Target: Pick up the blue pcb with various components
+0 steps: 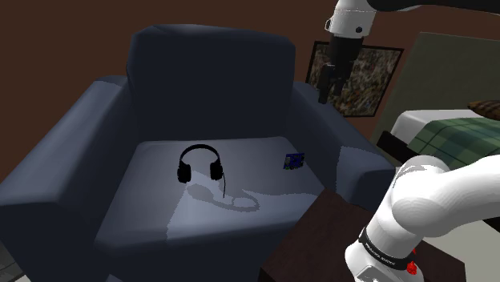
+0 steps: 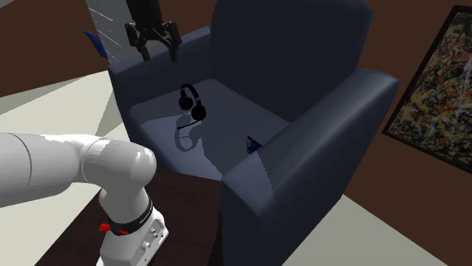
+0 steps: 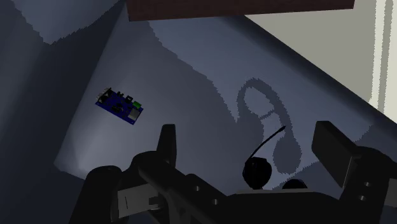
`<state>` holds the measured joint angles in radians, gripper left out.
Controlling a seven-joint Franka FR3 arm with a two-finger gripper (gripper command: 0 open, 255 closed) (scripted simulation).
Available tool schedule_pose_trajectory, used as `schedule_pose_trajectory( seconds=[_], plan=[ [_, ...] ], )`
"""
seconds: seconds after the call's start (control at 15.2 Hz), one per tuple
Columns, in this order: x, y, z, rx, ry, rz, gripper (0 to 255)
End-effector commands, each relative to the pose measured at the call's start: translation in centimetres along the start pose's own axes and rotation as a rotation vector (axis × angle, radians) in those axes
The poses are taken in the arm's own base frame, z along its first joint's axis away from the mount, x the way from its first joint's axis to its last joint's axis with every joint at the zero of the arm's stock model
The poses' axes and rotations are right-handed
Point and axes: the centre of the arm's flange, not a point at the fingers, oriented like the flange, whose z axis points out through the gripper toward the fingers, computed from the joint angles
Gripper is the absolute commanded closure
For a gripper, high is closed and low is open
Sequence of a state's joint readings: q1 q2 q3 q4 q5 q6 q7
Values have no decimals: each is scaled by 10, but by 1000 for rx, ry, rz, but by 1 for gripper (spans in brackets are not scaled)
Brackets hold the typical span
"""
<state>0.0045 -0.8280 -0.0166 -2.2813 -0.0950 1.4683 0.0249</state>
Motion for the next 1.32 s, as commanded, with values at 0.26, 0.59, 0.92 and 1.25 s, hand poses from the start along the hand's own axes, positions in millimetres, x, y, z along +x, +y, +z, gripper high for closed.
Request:
schedule_pose_trajectory(
  seconds=[0.26,0.59,0.92,1.25],
  plan=[
    [17,29,42,5,-4,3,0],
    [37,65,95,12,-10,8,0],
    [57,100,148,19,-16,12,0],
    [76,135,201,26,-21,16,0]
  ],
)
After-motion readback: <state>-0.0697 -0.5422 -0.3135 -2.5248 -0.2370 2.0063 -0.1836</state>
